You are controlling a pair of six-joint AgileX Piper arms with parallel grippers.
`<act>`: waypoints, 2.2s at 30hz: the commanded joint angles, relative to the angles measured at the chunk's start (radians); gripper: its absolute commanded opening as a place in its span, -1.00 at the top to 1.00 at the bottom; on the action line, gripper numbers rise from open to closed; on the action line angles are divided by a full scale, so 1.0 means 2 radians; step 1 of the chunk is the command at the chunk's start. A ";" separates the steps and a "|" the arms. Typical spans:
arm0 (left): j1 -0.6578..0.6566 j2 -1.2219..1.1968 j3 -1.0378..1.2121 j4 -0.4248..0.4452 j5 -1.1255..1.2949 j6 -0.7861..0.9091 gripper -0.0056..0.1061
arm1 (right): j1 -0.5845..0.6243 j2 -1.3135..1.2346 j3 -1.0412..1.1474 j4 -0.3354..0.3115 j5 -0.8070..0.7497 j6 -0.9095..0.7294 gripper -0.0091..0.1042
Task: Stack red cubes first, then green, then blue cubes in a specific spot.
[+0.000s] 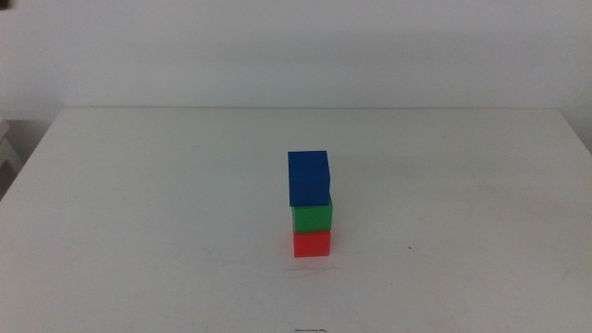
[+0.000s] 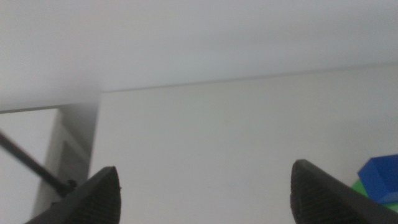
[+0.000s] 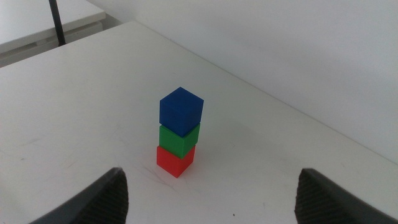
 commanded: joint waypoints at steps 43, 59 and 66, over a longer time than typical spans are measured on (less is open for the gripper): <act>0.038 -0.376 0.535 -0.051 -0.428 0.001 -0.78 | -0.162 -0.182 0.341 -0.027 -0.327 -0.005 -0.53; 0.038 -0.487 0.737 -0.123 -0.554 0.001 -0.78 | -0.248 -0.296 0.454 -0.046 -0.313 -0.005 -0.53; 0.038 -0.501 0.738 -0.123 -0.558 0.001 -0.78 | -0.248 -0.296 0.454 -0.046 -0.313 -0.005 -0.53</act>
